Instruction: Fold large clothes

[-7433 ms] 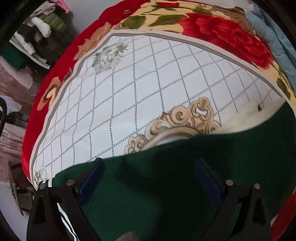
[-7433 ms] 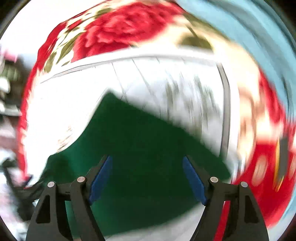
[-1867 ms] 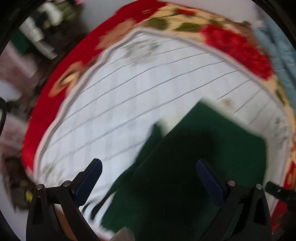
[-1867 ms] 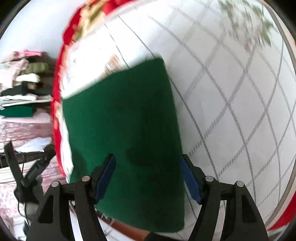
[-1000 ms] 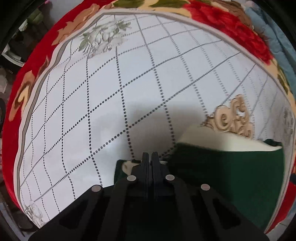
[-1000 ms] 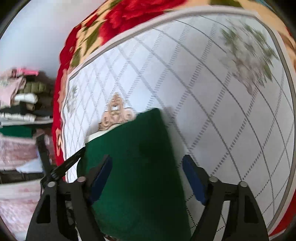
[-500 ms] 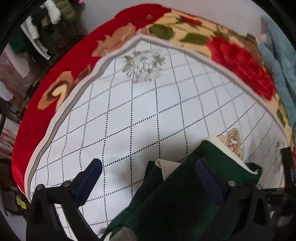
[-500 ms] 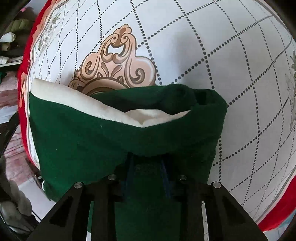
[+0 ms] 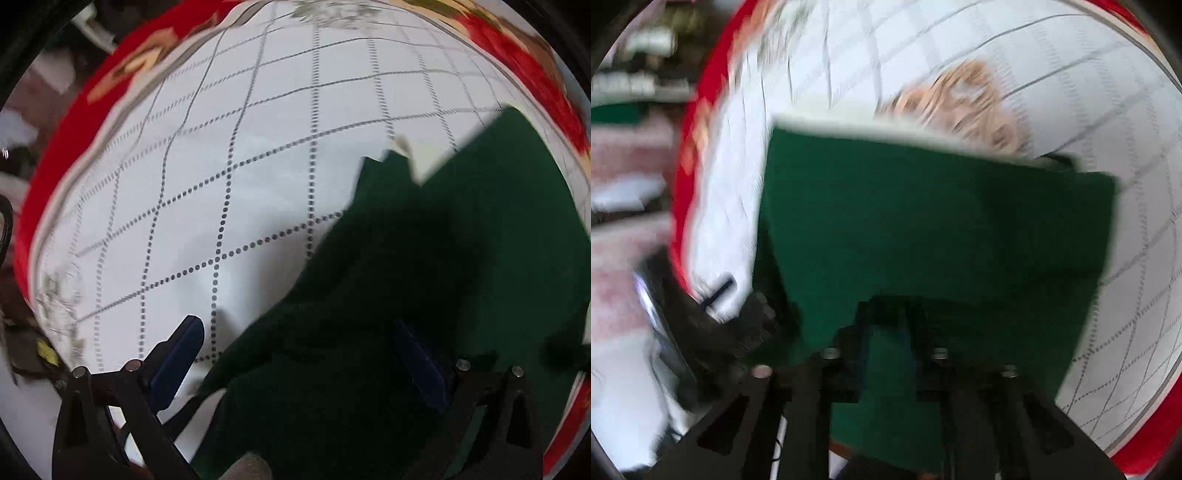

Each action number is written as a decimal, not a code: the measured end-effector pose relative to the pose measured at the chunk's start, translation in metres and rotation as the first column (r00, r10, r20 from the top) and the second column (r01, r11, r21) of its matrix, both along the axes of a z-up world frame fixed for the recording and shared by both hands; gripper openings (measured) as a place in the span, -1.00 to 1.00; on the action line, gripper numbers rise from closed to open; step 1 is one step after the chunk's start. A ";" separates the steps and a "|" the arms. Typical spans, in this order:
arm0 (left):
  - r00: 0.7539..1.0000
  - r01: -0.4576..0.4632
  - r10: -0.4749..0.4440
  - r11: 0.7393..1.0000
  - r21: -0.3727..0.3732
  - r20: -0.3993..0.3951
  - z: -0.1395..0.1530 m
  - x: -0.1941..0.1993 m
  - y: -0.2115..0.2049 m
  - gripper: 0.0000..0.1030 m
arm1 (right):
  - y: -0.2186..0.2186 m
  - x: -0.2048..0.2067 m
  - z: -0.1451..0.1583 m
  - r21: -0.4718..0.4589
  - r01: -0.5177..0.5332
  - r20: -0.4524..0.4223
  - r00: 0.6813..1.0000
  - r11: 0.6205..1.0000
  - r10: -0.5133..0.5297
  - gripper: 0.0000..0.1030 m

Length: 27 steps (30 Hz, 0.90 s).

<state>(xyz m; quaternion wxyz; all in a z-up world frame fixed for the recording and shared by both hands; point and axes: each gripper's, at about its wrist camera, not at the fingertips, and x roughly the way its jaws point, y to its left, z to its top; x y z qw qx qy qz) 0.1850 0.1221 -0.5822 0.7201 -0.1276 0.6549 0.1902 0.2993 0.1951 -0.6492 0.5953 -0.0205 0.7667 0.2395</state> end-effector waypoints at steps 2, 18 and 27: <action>1.000 0.006 -0.006 1.000 0.009 -0.008 -0.007 0.004 0.001 1.00 | -0.001 0.003 -0.037 -0.022 0.033 -0.064 0.997 0.999 -0.035 -1.00; 0.937 -0.349 0.347 0.936 0.040 0.044 0.091 -0.126 0.086 1.00 | 0.065 -0.078 -0.020 -0.077 -0.325 -0.083 0.944 0.942 0.319 -1.00; 0.905 -0.425 0.425 0.905 -0.005 0.019 0.071 -0.167 0.083 1.00 | 0.017 -0.041 0.037 0.035 -0.171 -0.079 0.982 0.985 0.174 -0.89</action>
